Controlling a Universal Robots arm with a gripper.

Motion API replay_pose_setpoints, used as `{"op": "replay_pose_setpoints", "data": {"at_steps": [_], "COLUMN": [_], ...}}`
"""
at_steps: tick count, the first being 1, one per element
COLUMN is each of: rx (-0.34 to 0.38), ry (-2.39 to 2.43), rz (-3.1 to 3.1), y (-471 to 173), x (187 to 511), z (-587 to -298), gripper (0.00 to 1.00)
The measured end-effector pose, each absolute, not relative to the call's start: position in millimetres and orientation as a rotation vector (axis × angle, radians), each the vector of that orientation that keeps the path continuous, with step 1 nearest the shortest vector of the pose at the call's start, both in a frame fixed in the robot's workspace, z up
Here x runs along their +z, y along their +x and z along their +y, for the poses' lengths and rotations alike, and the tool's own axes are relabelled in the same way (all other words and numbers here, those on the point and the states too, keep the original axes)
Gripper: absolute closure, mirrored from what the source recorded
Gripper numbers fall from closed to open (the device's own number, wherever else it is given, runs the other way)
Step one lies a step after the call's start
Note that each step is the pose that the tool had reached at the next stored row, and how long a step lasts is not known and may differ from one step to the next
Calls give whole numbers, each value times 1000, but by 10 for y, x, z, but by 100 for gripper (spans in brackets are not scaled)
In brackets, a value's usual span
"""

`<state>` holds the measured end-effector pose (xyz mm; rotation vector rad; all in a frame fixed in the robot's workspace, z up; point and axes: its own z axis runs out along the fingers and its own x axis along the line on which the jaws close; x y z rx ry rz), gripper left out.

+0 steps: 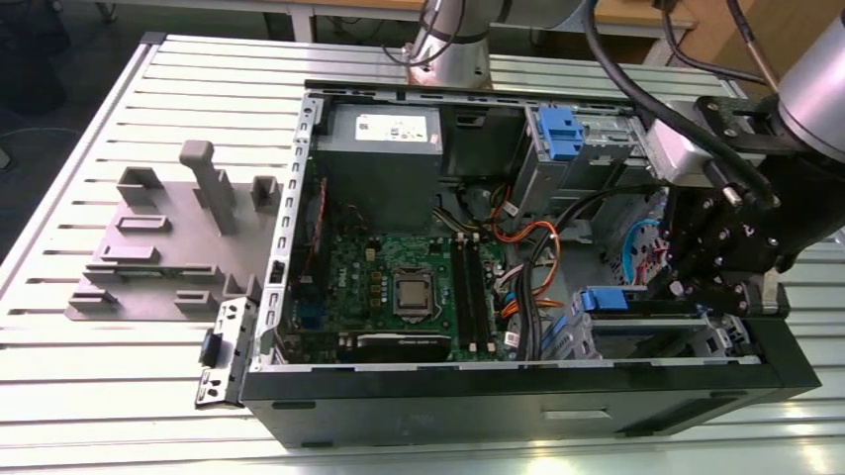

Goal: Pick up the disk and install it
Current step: 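Insert the first disk wire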

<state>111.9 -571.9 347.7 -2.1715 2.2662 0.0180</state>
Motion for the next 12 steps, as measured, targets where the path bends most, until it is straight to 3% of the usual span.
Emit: {"op": "replay_pose_setpoints", "data": {"at_steps": [12], "rx": [18], "ry": [-2172], "rz": [2266], "y": [1179], "x": [3515], "z": [-5706], "gripper": [89]}}
